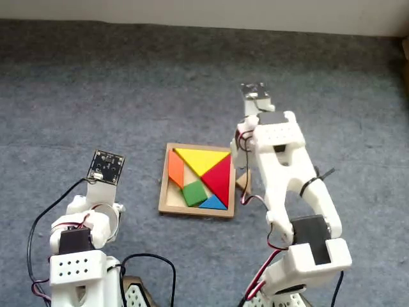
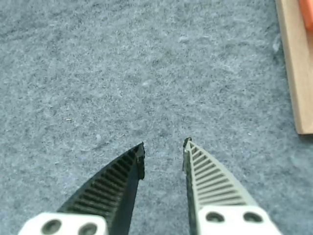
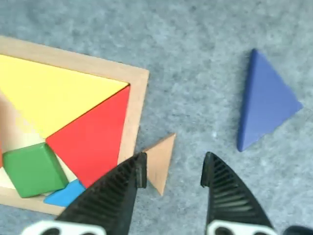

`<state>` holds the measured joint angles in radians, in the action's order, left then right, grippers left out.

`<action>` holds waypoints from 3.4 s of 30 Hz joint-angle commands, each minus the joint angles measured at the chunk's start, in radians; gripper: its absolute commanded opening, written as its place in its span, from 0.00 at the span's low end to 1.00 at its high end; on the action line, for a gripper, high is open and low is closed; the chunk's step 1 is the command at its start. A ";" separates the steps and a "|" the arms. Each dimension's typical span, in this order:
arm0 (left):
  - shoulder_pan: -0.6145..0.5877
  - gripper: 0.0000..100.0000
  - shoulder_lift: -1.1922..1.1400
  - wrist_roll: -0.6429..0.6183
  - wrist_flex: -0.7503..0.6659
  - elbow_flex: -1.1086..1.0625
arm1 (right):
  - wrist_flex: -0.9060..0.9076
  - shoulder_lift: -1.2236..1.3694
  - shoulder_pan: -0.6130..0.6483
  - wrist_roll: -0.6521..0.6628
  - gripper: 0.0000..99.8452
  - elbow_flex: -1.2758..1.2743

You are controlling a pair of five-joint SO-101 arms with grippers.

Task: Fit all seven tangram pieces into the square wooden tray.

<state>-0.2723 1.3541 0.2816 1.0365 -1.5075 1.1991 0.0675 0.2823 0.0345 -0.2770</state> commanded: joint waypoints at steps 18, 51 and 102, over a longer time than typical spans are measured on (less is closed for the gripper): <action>-0.012 0.15 0.013 -0.003 -0.015 0.007 | -0.041 0.124 -0.001 -0.028 0.18 -0.053; -0.012 0.15 0.013 -0.003 -0.015 0.007 | 0.102 -0.272 -0.012 0.155 0.14 -0.166; -0.012 0.15 0.013 -0.003 -0.015 0.007 | -0.162 -0.260 0.048 0.218 0.20 -0.504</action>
<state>-0.2723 1.3541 0.2816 1.0365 -1.5075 1.0349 -0.1749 0.3452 0.2417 -0.7864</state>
